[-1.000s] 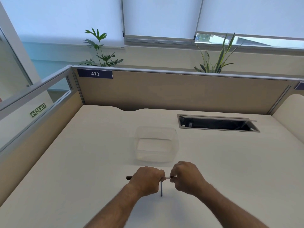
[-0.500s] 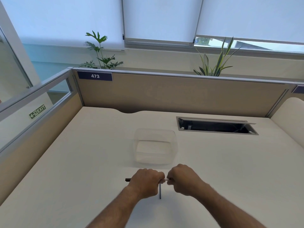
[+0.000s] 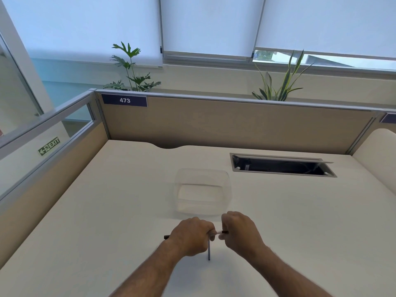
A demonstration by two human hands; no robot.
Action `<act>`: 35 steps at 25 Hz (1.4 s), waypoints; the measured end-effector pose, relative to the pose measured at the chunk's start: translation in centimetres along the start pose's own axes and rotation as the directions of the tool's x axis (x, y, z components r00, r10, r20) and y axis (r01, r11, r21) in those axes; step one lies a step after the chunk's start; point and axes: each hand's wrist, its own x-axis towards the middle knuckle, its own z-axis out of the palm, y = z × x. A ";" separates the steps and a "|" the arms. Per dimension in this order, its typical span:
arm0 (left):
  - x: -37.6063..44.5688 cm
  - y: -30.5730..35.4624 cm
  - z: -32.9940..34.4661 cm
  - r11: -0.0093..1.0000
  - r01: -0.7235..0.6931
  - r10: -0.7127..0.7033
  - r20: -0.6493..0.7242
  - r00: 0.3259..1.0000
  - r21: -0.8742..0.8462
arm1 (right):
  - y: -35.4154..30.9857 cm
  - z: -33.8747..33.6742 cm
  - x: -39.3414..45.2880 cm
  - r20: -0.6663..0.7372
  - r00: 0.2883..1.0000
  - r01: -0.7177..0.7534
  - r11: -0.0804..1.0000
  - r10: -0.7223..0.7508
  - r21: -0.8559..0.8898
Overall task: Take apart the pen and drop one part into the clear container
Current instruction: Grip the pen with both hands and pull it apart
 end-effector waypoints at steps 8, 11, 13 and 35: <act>0.2 -0.4 -0.3 1.000 -0.006 0.006 0.001 1.000 0.029 | 0.8 -1.4 0.2 0.324 0.943 0.064 0.995 -0.084 0.071; 0.1 -0.3 -0.4 1.000 -0.022 0.022 -0.006 1.000 0.016 | 0.9 -1.6 0.4 0.340 0.933 0.104 0.993 -0.116 0.054; -0.1 -0.4 -0.3 0.999 -0.044 0.044 -0.028 0.999 -0.013 | 0.9 -1.5 0.5 0.325 0.938 0.114 0.993 -0.117 0.028; -0.3 0.0 0.4 0.988 -0.105 0.110 -0.040 0.993 0.118 | 0.6 -0.7 0.6 0.251 0.967 0.038 0.999 -0.039 0.008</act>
